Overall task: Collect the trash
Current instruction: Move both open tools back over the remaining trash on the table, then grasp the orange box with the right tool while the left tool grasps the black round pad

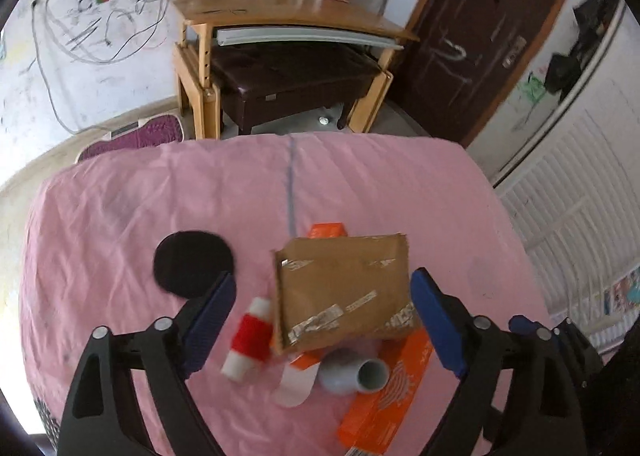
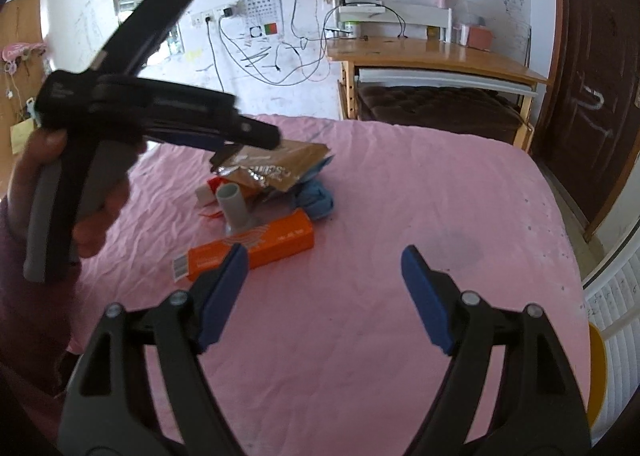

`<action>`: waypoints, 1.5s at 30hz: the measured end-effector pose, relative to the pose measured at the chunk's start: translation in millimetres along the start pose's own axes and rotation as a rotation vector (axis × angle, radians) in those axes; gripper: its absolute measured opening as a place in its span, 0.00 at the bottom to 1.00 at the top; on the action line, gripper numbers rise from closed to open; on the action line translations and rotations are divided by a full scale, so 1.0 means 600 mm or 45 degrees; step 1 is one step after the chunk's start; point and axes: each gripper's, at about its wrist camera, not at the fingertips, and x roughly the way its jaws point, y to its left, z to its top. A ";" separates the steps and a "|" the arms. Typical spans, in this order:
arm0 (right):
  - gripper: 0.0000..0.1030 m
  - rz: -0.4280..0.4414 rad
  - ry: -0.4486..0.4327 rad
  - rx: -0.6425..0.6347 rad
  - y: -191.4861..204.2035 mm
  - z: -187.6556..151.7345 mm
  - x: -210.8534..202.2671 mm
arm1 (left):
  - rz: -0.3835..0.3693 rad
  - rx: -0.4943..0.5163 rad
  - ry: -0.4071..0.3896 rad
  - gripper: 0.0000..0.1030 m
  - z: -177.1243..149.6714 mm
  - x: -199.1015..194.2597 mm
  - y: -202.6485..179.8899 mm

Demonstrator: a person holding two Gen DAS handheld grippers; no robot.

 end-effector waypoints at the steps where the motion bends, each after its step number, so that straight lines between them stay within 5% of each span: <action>1: 0.76 0.000 0.001 0.001 0.000 -0.001 0.000 | 0.007 0.011 0.011 0.86 0.001 0.006 -0.006; 10: 0.77 0.057 0.035 -0.030 0.027 -0.011 0.015 | -0.078 -0.055 0.035 0.89 0.004 0.034 -0.006; 13: 0.79 0.089 0.052 -0.053 0.045 -0.012 0.025 | -0.084 -0.078 0.023 0.65 -0.002 0.034 -0.003; 18: 0.83 0.126 0.079 -0.081 0.071 -0.003 0.043 | -0.090 -0.065 0.000 0.47 -0.014 0.028 0.001; 34: 0.89 0.083 0.170 -0.044 0.077 0.038 0.093 | -0.128 -0.036 -0.110 0.44 -0.015 -0.031 0.000; 45: 0.91 0.041 0.270 -0.001 0.061 0.048 0.127 | -0.020 -0.078 -0.115 0.44 0.025 -0.038 0.025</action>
